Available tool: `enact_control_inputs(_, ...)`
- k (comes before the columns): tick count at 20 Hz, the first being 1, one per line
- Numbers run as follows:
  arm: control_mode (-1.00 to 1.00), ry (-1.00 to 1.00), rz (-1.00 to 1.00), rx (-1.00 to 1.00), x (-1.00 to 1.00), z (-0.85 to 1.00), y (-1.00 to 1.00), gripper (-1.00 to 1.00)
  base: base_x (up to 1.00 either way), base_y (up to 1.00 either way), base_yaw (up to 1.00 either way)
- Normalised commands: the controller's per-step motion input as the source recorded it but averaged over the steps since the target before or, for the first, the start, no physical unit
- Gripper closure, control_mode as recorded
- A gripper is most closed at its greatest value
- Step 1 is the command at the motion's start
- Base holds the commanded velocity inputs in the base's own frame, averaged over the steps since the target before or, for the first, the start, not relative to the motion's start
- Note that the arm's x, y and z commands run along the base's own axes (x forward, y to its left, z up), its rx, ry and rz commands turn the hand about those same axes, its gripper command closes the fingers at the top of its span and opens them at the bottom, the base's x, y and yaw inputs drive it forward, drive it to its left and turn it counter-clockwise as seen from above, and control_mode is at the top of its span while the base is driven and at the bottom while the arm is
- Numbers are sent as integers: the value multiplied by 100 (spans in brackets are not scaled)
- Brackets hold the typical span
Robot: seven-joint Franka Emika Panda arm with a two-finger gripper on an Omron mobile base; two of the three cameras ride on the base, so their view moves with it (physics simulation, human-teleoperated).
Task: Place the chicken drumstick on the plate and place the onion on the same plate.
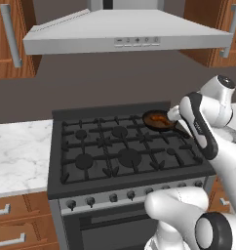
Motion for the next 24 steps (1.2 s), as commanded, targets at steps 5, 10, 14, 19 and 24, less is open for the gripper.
enact_control_inputs(5,-100,4,0,-3,48,-12,-21,-100,0,0,0)
enact_control_inputs(10,-100,4,0,-6,55,-20,-9,-100,0,0,0)
enact_control_inputs(14,-100,0,0,-3,53,-22,-7,-100,0,0,0)
enact_control_inputs(19,-100,0,1,0,45,-23,-17,-100,0,0,0)
enact_control_inputs(24,-100,4,2,-7,52,-31,-10,-100,0,0,0)
